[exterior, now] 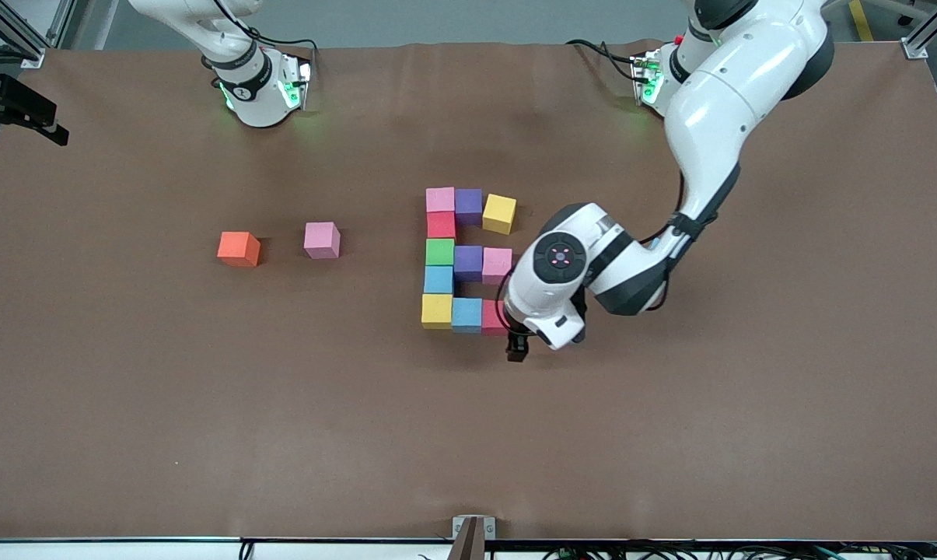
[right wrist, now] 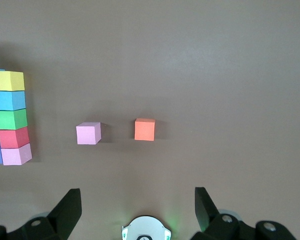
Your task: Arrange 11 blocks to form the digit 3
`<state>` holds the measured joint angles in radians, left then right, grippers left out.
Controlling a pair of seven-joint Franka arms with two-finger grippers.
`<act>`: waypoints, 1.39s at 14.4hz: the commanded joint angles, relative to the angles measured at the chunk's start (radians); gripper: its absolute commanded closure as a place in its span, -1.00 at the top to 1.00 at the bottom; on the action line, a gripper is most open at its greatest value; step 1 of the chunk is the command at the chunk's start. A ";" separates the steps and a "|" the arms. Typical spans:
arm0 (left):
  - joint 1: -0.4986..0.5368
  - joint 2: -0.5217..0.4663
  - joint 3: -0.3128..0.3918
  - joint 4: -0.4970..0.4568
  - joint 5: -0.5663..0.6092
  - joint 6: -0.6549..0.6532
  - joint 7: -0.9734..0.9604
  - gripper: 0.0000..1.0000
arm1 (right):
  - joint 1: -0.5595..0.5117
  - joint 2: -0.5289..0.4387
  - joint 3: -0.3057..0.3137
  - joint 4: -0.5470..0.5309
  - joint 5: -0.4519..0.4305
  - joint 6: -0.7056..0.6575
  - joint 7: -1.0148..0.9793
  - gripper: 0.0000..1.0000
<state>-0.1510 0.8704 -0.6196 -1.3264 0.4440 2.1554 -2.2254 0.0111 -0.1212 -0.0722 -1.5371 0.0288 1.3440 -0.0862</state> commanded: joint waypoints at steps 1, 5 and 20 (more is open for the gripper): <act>0.025 -0.042 0.004 -0.014 -0.013 -0.019 0.175 1.00 | -0.014 -0.026 0.009 -0.021 0.003 0.001 0.000 1.00; 0.068 -0.073 0.001 -0.024 -0.011 -0.020 0.436 1.00 | -0.013 -0.026 0.009 -0.020 0.002 0.004 0.000 1.00; 0.264 -0.278 -0.025 -0.066 -0.031 -0.232 1.294 0.99 | -0.010 -0.026 0.012 -0.020 0.003 0.004 0.000 1.00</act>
<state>0.0509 0.6783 -0.6232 -1.3370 0.4427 1.9558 -1.0226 0.0111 -0.1212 -0.0704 -1.5371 0.0288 1.3441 -0.0863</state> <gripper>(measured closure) 0.000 0.000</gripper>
